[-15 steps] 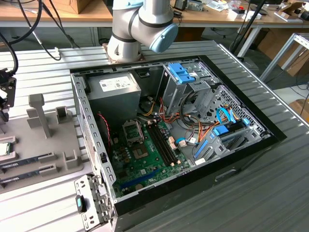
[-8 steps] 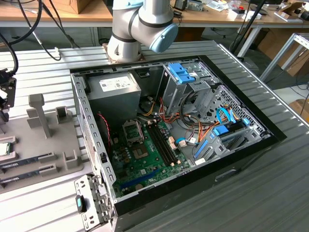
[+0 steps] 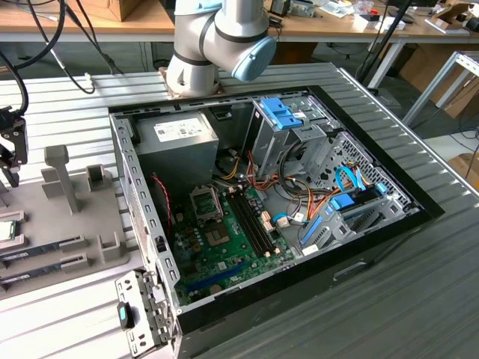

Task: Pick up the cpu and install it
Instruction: 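Pick up the cpu and move it towards the insertion slot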

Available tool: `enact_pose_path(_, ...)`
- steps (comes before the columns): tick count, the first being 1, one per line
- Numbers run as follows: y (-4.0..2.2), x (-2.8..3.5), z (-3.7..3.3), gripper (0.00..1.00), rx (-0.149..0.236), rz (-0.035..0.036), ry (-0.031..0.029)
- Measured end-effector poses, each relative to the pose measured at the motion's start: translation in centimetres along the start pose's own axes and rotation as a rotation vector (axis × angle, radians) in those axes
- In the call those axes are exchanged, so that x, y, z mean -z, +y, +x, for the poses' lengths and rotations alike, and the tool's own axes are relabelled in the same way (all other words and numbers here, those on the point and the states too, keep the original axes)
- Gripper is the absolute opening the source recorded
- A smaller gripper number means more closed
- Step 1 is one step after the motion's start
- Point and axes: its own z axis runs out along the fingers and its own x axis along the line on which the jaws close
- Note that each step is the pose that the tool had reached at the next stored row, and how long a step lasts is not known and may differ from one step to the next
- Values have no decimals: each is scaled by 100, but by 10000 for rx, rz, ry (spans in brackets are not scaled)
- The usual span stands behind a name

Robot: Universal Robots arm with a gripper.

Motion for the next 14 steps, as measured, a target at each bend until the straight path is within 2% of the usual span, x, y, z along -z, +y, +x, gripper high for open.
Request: enact_pose_path(14, 2, -38, 1, 62, 0, 0, 0)
